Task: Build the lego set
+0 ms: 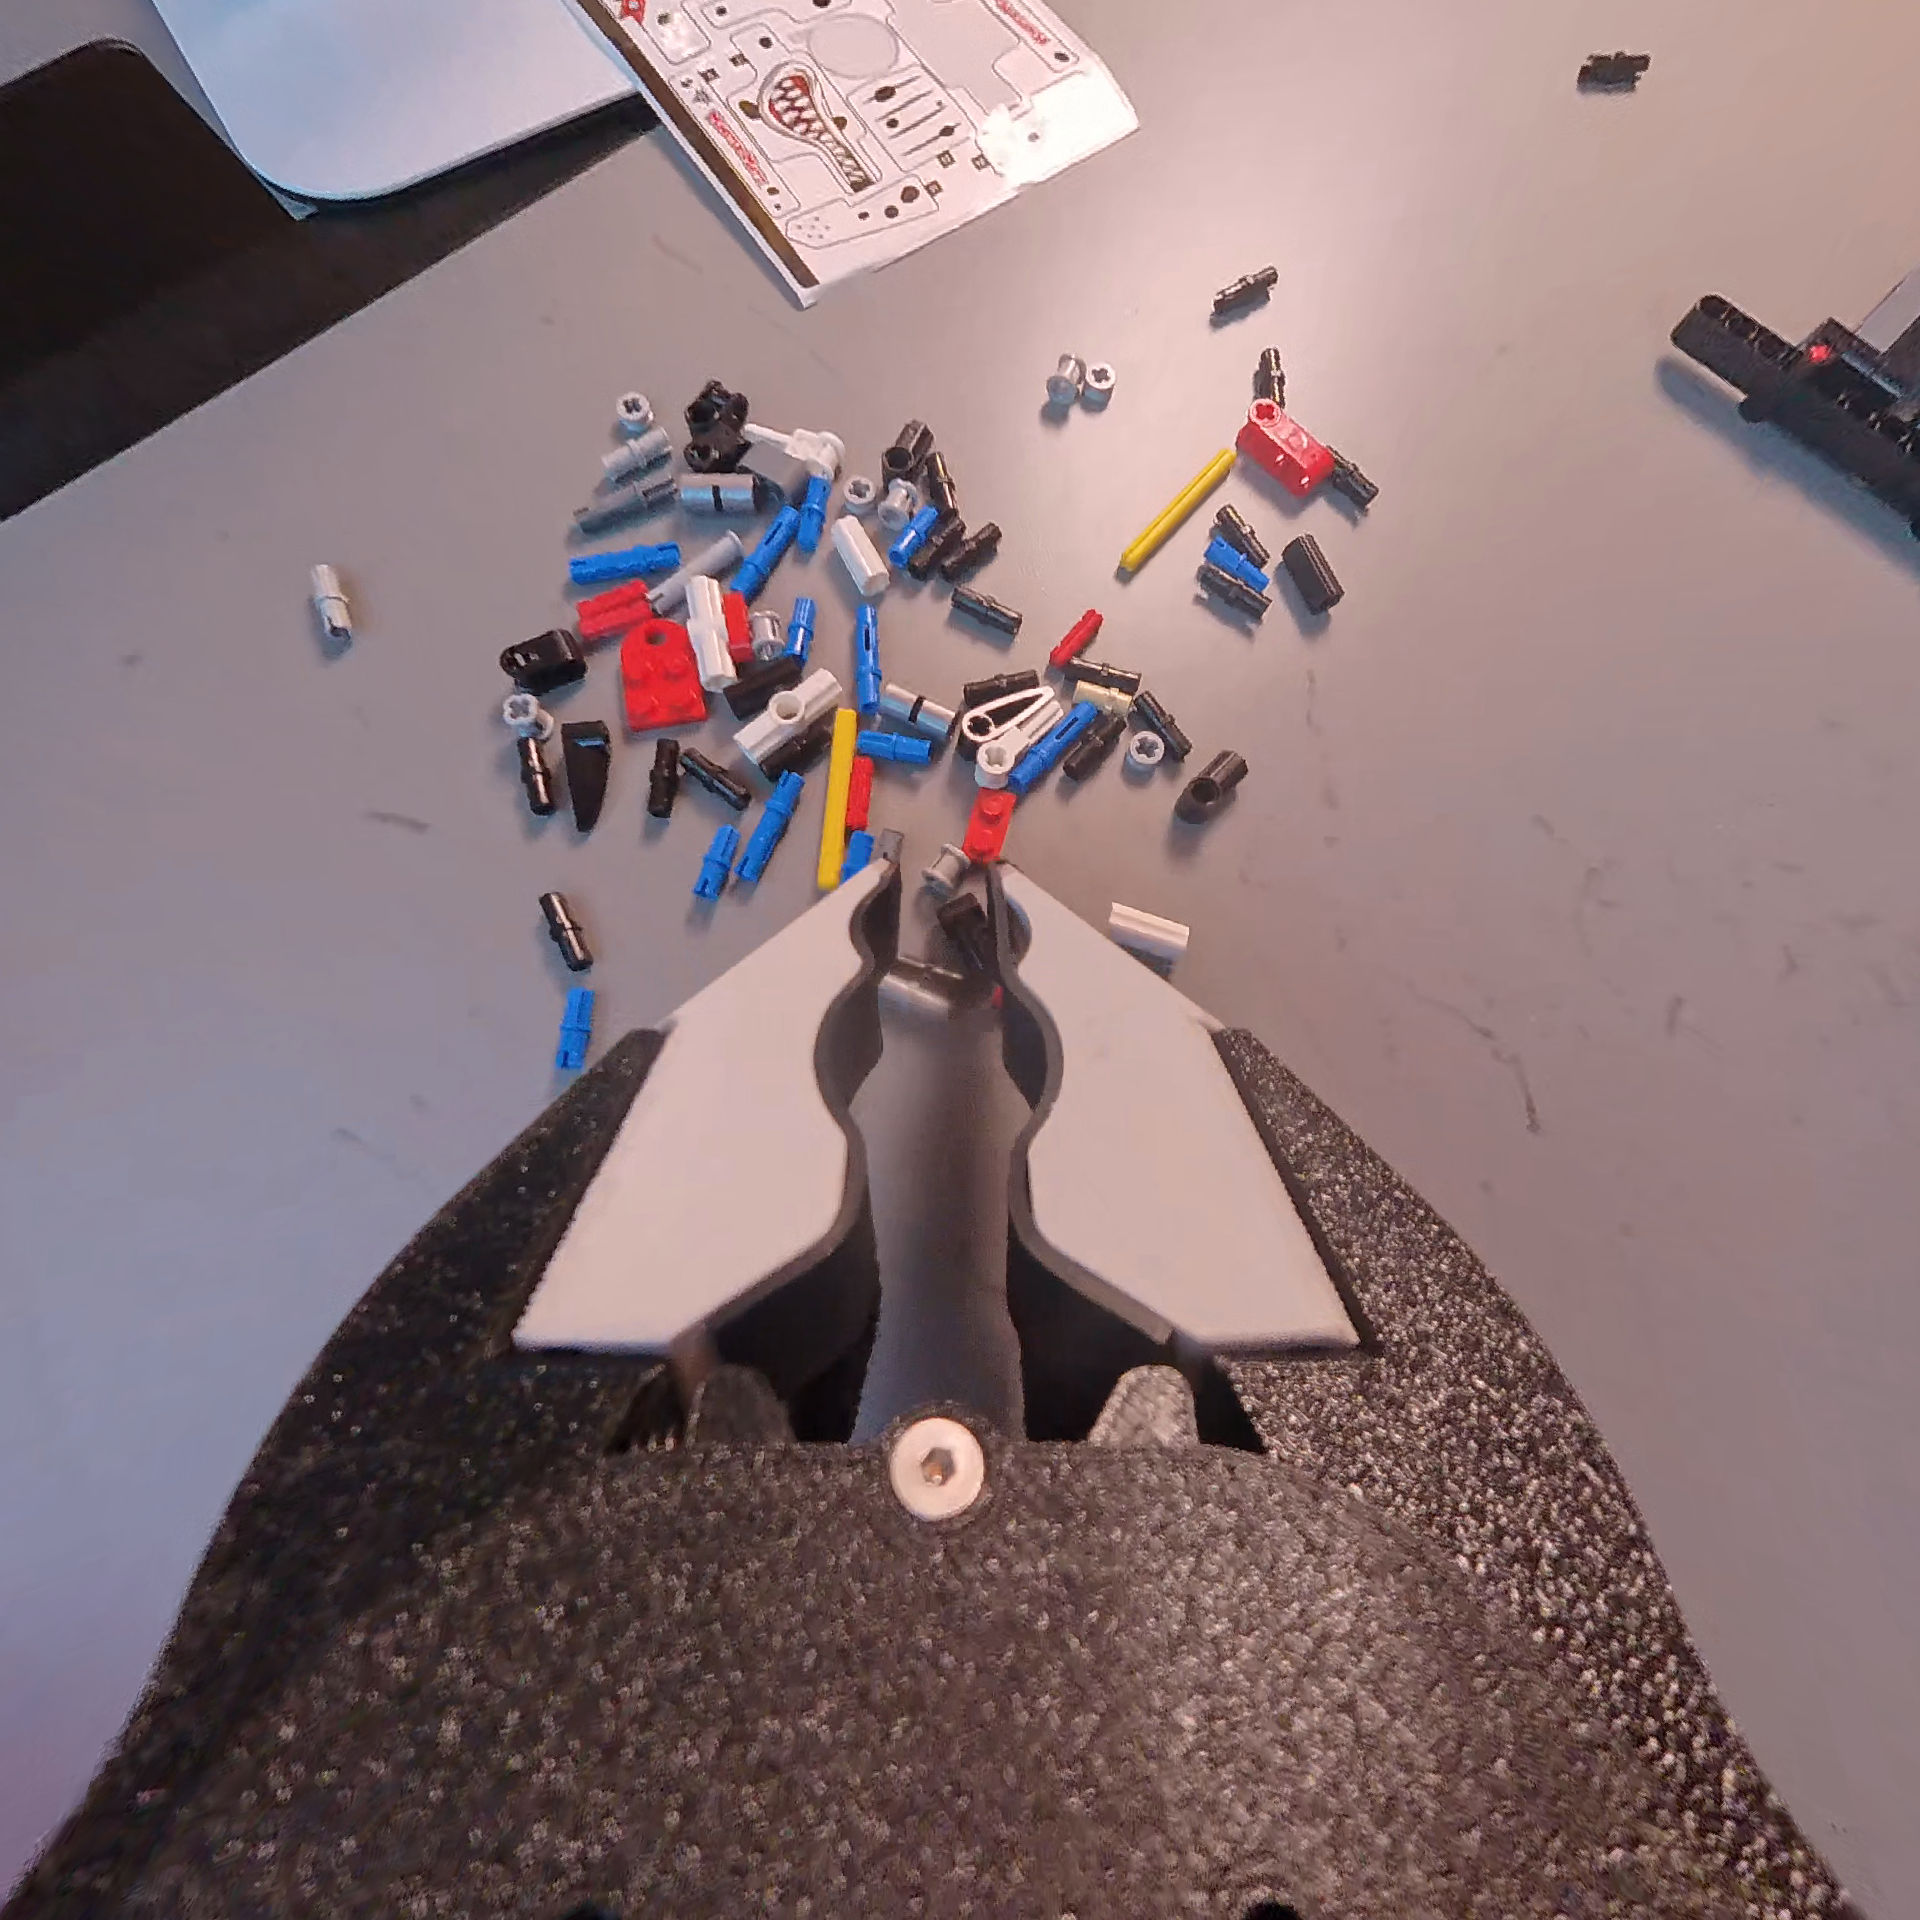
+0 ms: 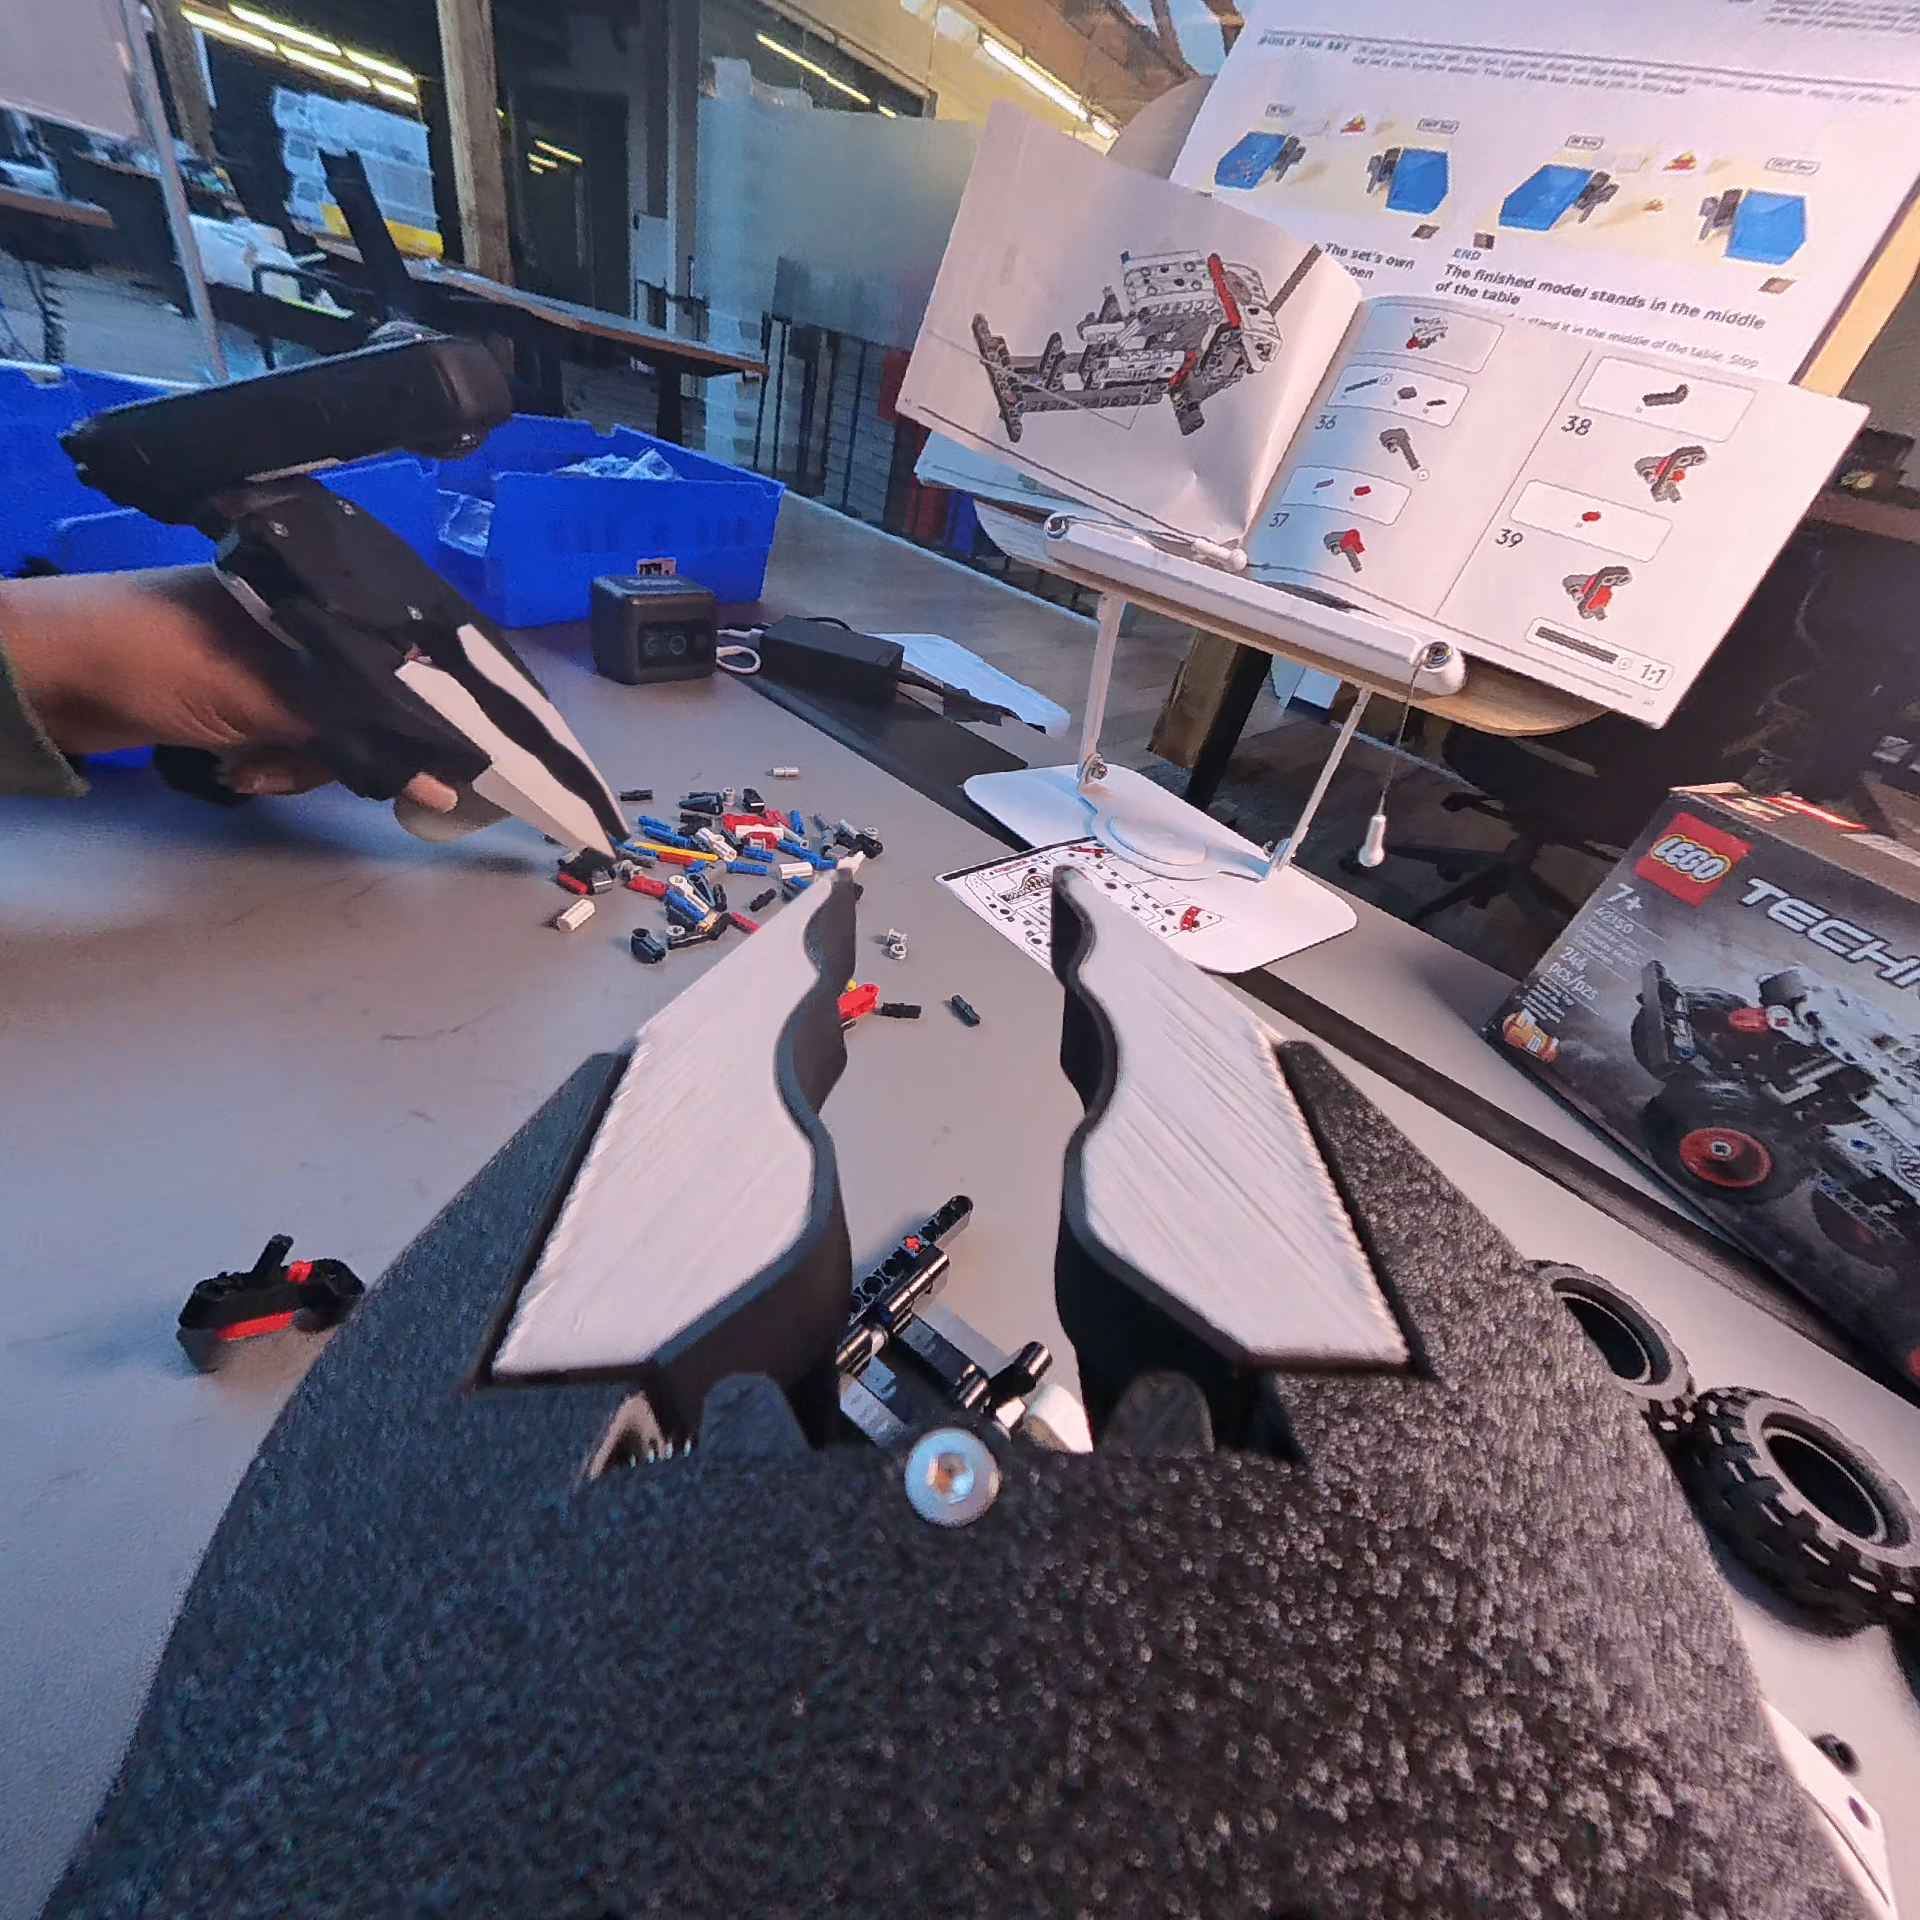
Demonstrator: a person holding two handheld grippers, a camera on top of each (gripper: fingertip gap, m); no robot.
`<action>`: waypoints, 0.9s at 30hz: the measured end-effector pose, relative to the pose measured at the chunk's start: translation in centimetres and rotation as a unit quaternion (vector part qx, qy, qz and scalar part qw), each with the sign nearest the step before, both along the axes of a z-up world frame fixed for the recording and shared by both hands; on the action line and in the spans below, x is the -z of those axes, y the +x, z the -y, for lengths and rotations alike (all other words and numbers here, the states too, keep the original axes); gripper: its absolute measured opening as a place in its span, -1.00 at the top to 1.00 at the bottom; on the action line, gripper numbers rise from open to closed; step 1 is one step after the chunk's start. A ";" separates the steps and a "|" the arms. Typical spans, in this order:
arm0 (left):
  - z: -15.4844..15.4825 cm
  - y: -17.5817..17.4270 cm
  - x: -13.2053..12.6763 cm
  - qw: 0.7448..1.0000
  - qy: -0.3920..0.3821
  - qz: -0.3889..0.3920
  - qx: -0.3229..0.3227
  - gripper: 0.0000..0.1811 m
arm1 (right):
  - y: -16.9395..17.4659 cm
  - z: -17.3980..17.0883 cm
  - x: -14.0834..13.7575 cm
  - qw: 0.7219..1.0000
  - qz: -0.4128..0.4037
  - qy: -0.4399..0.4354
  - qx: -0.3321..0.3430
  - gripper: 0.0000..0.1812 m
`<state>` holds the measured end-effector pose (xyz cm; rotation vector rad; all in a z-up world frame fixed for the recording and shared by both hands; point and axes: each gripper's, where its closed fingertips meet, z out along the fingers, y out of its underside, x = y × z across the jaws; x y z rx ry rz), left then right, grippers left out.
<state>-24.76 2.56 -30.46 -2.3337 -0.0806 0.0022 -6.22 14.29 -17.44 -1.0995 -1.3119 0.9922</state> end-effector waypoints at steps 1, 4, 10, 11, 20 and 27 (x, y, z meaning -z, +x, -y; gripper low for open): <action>0.2 0.0 0.2 1.000 -0.005 0.000 0.001 0.82 | -0.1 0.1 0.2 1.000 0.004 0.004 -0.002 0.59; 0.5 0.0 0.5 1.000 -0.007 0.001 0.004 0.85 | -0.2 0.5 0.7 1.000 0.013 0.016 -0.008 0.59; 0.0 0.2 -0.3 1.000 0.014 0.012 0.015 0.91 | -0.3 0.6 1.0 0.999 0.017 0.025 -0.010 0.60; -0.3 -0.1 -0.7 1.000 0.024 0.011 0.009 0.88 | -0.4 0.6 1.0 1.000 0.017 0.023 -0.010 0.60; -4.5 -5.2 -1.1 0.999 0.029 -0.008 -0.046 0.84 | -0.3 0.7 1.1 0.999 0.016 0.030 -0.010 0.63; -5.5 -4.5 0.5 1.000 -0.016 -0.022 -0.004 0.98 | -0.4 0.8 1.3 0.999 0.020 0.039 -0.015 0.64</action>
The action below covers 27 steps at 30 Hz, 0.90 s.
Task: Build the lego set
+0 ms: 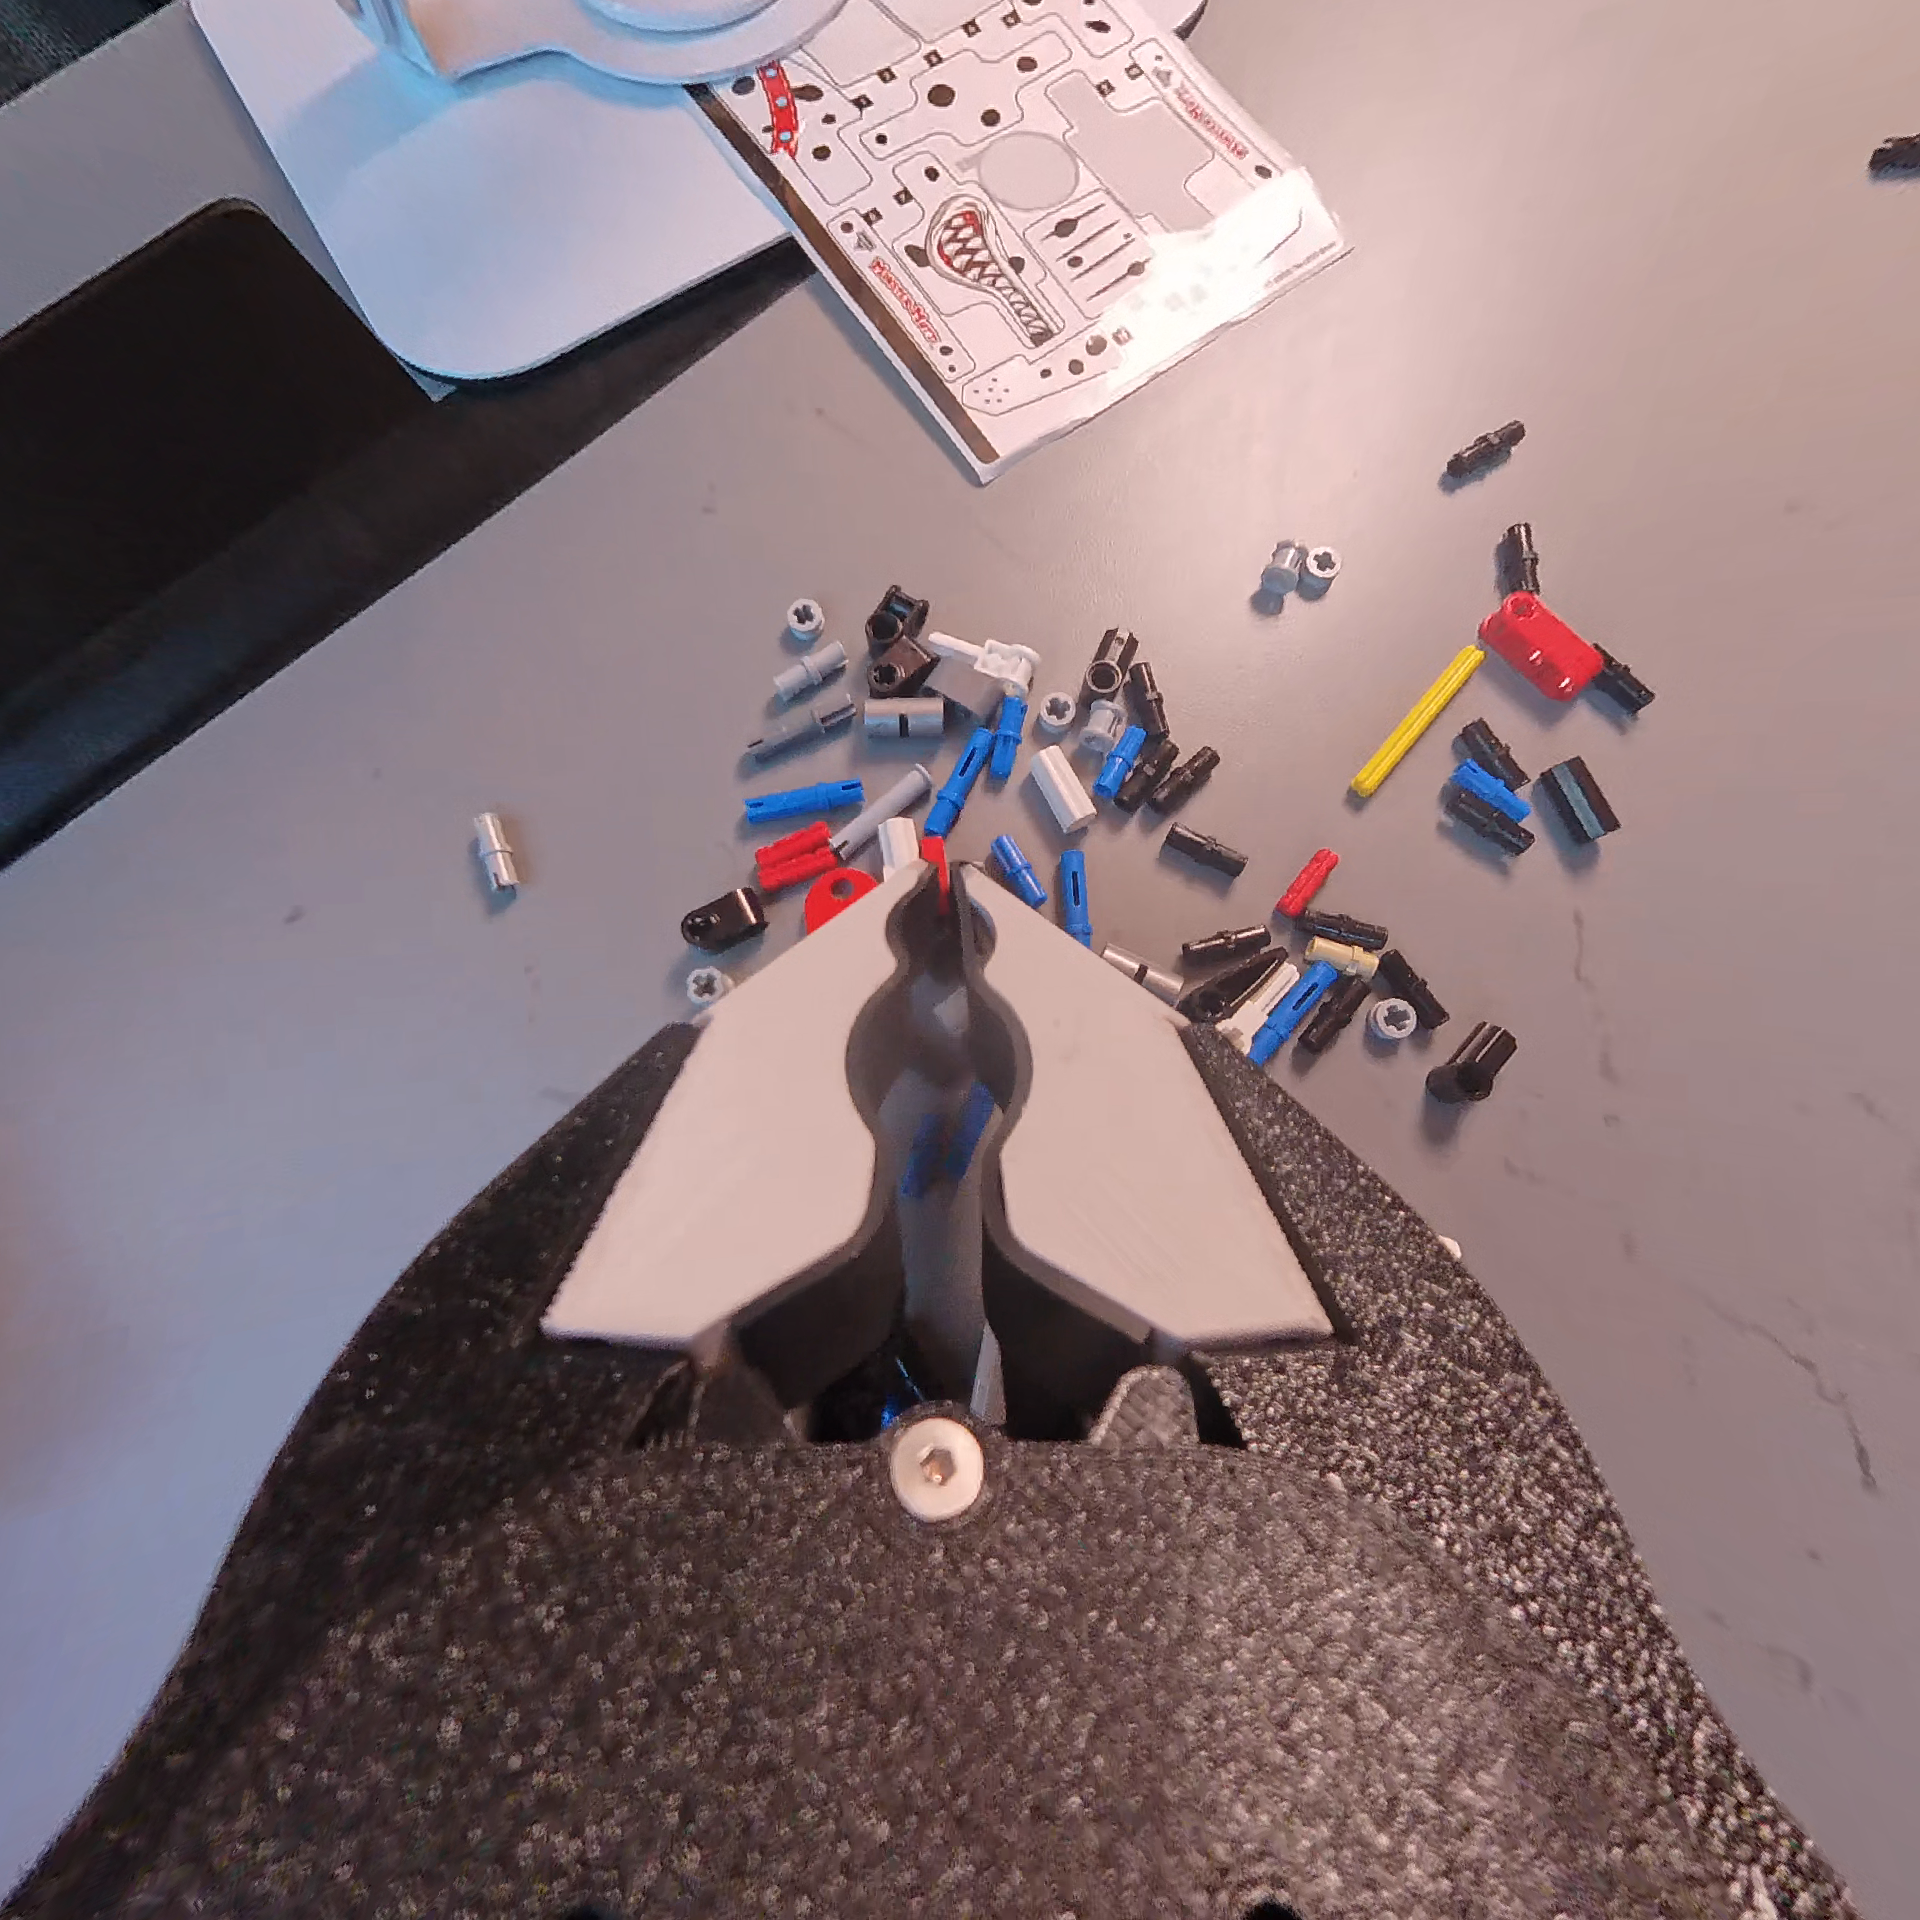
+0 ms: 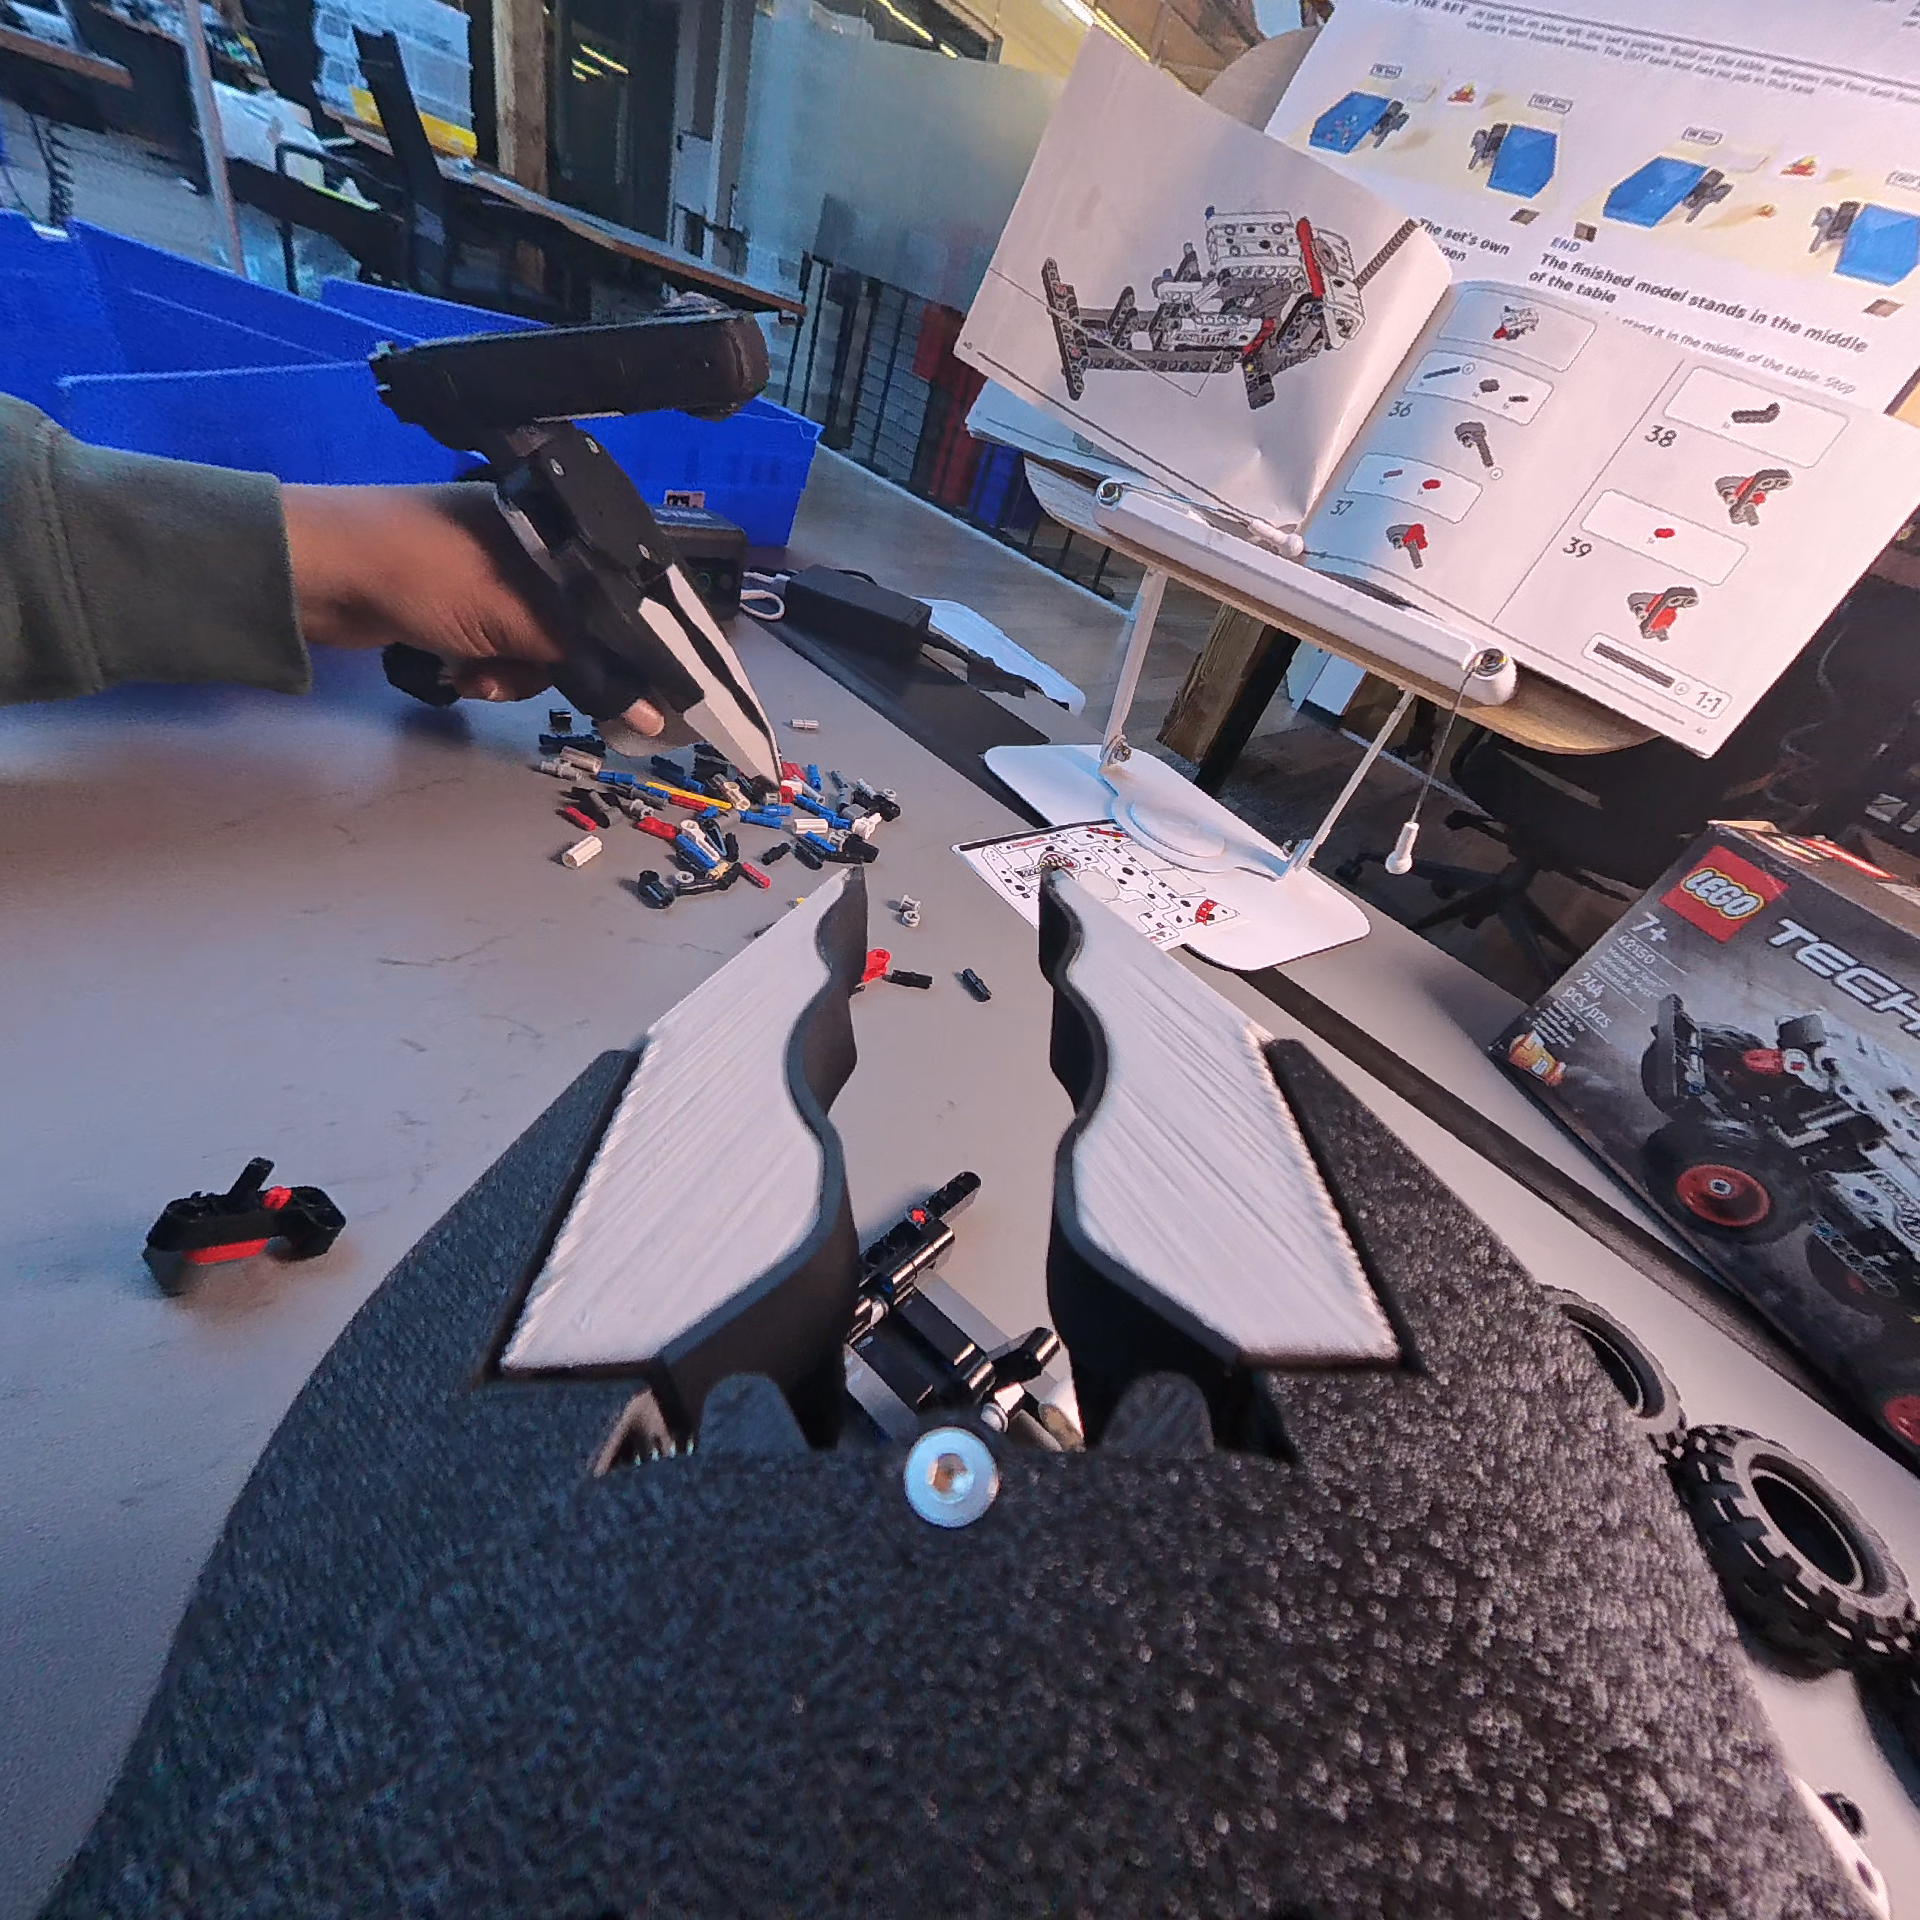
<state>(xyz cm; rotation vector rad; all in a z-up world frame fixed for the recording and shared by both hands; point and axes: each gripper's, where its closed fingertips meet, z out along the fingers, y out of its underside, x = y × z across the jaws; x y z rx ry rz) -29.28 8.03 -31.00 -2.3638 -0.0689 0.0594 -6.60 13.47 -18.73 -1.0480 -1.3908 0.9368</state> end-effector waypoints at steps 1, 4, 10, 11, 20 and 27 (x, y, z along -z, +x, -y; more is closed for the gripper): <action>0.1 0.0 0.0 1.000 -0.002 0.000 0.001 0.98 | 0.0 0.0 0.0 1.000 0.001 0.002 -0.001 0.64; 0.4 -0.8 0.1 1.000 -0.012 -0.022 -0.007 0.96 | 0.0 0.1 0.1 1.000 0.003 0.008 -0.004 0.64; 0.6 -0.7 0.2 0.999 -0.019 -0.034 0.004 0.92 | -0.1 0.2 0.3 1.000 0.005 0.014 -0.009 0.65; 0.5 -0.4 0.2 0.999 -0.018 -0.032 0.013 0.93 | -0.1 0.2 0.3 1.000 0.005 0.014 -0.009 0.65; 0.4 -1.1 0.6 0.999 -0.028 -0.029 0.009 0.89 | -0.1 0.3 0.4 1.000 0.006 0.017 -0.012 0.66; 0.4 -0.9 0.7 0.999 -0.037 -0.012 0.026 0.91 | -0.1 0.3 0.5 1.000 0.009 0.022 -0.012 0.67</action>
